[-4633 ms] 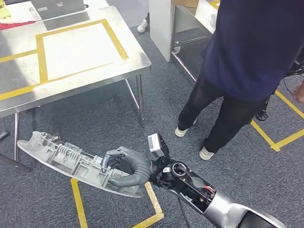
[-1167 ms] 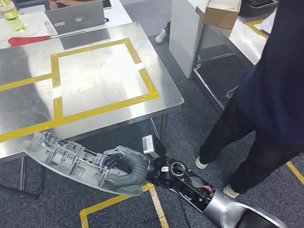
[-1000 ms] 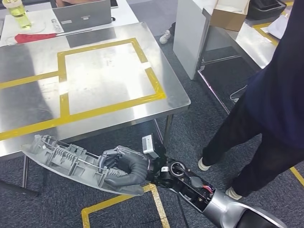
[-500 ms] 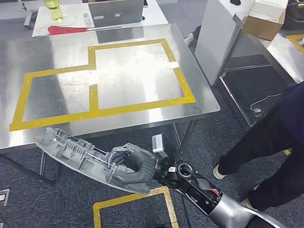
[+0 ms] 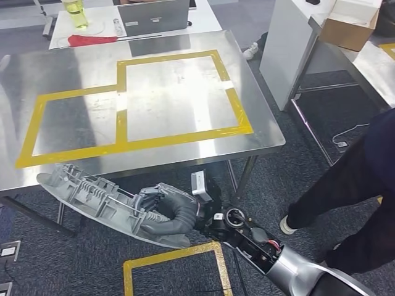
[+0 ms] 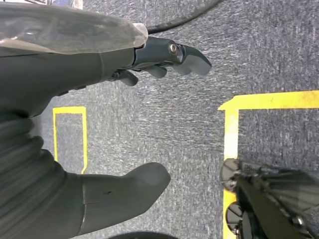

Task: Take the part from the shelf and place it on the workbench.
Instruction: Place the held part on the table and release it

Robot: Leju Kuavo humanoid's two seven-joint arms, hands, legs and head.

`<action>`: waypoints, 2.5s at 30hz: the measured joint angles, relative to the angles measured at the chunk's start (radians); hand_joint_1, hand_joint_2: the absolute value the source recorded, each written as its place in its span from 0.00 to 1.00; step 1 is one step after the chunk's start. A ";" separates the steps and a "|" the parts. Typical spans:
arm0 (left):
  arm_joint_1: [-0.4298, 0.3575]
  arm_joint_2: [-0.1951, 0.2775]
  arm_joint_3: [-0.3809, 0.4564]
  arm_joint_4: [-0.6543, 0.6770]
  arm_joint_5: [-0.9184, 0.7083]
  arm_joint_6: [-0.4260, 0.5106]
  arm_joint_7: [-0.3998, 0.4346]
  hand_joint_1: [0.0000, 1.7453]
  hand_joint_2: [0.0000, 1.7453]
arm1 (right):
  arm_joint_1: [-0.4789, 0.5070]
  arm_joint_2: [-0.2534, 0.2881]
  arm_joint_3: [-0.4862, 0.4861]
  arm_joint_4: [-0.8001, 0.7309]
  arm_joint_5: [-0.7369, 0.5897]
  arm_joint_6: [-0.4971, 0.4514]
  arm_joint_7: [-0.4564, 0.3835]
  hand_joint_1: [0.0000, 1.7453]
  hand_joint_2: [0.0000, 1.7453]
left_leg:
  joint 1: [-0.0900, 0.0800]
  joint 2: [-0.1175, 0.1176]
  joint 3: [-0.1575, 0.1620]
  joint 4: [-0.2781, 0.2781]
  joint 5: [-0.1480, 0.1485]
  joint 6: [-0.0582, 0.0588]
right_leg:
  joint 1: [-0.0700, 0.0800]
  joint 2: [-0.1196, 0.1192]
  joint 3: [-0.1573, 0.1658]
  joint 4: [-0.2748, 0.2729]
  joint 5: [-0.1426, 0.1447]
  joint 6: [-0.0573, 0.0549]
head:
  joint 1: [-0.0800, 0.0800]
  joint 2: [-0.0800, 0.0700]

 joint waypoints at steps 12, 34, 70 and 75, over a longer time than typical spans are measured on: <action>-0.003 0.003 -0.003 0.000 -0.007 -0.001 0.000 0.00 1.00 | -0.034 -0.009 -0.038 -0.051 0.001 -0.035 -0.005 1.00 1.00 | -0.002 -0.011 0.084 -0.170 0.055 0.052 | -0.014 0.012 -0.142 0.329 -0.164 0.051 | 0.026 0.000; -0.004 0.005 -0.003 0.000 0.007 0.000 0.000 0.00 1.00 | -0.172 -0.033 -0.060 -0.065 0.023 -0.129 0.038 1.00 1.00 | -0.004 0.008 0.060 -0.151 0.059 0.021 | -0.008 -0.004 -0.011 0.025 -0.017 0.026 | -0.009 0.000; 0.000 0.003 -0.003 0.000 0.029 0.001 -0.008 0.00 1.00 | -0.315 -0.245 -0.088 -0.055 0.216 -0.453 0.255 1.00 1.00 | -0.005 0.007 0.063 -0.166 0.065 0.052 | -0.015 0.001 -0.069 0.129 -0.073 0.058 | 0.005 0.000; -0.003 0.003 -0.003 0.000 0.035 0.001 -0.012 0.00 1.00 | -0.310 -0.285 -0.094 -0.057 0.230 -0.474 0.269 1.00 1.00 | -0.003 -0.025 0.066 -0.164 0.064 0.054 | -0.026 0.015 -0.152 0.302 -0.115 0.070 | 0.021 0.000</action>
